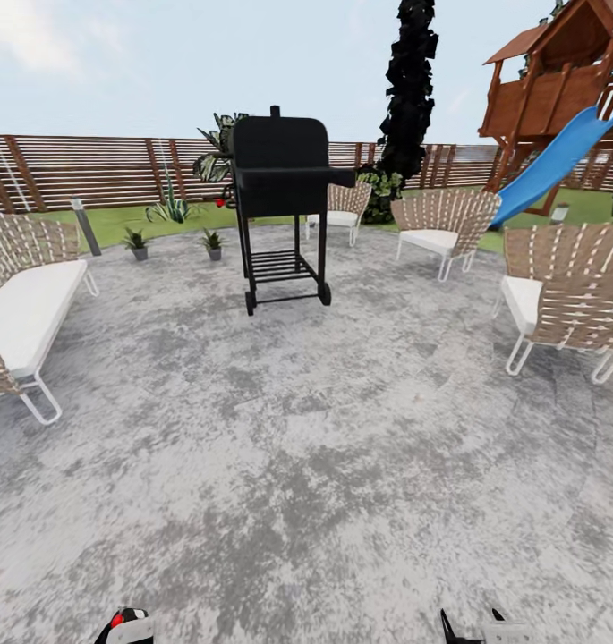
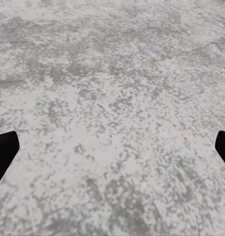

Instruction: Pick up the pesticide atomizer in the garden and spray insectifuge to fully cover both potted plants in the garden.

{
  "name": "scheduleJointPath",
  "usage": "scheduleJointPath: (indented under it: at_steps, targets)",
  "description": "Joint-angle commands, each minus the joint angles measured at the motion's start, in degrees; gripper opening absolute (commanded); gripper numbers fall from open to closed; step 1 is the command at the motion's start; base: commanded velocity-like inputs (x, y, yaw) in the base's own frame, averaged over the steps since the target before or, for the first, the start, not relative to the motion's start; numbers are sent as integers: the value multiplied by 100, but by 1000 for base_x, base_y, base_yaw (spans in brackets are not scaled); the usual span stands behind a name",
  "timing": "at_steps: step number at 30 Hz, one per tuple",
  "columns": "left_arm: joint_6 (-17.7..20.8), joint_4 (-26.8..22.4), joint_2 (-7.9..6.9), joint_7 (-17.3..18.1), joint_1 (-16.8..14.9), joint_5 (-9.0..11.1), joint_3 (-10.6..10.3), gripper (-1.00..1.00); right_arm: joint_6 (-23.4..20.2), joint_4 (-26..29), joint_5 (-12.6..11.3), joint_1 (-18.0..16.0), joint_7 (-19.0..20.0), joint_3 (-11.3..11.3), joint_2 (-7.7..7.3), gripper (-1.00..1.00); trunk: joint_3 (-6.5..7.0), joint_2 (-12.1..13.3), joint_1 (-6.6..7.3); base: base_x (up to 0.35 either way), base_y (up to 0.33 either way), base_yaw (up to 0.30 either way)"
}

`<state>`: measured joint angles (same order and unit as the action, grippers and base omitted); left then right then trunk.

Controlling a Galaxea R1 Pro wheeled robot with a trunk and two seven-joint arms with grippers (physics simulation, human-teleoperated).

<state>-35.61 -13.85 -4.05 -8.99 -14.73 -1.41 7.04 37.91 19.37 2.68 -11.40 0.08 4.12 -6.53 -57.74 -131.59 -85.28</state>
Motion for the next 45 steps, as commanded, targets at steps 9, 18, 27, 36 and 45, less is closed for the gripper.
scheduleJointPath:
  at_steps: [9,18,27,36,45]
  targets:
    - [-16,5,1,-16,-4,-17,7,-100,6,-3,40,-3,11,21,8,100,-5,-2,-2,298,177,47]
    - [-1,5,1,-15,-4,-17,7,-100,7,-3,40,-3,9,24,11,100,-5,-2,-2,298,156,255]
    - [-13,5,1,-15,-4,-17,7,-100,8,-3,40,-3,9,19,11,100,-5,-2,-2,313,108,271]
    - [-16,5,1,-15,-4,-17,7,-100,6,-3,40,-3,9,23,11,100,-5,-2,-2,331,13,227]
    - [-16,5,1,-18,-4,-17,7,-100,6,-3,40,-3,18,25,5,100,-5,-2,-2,335,0,17]
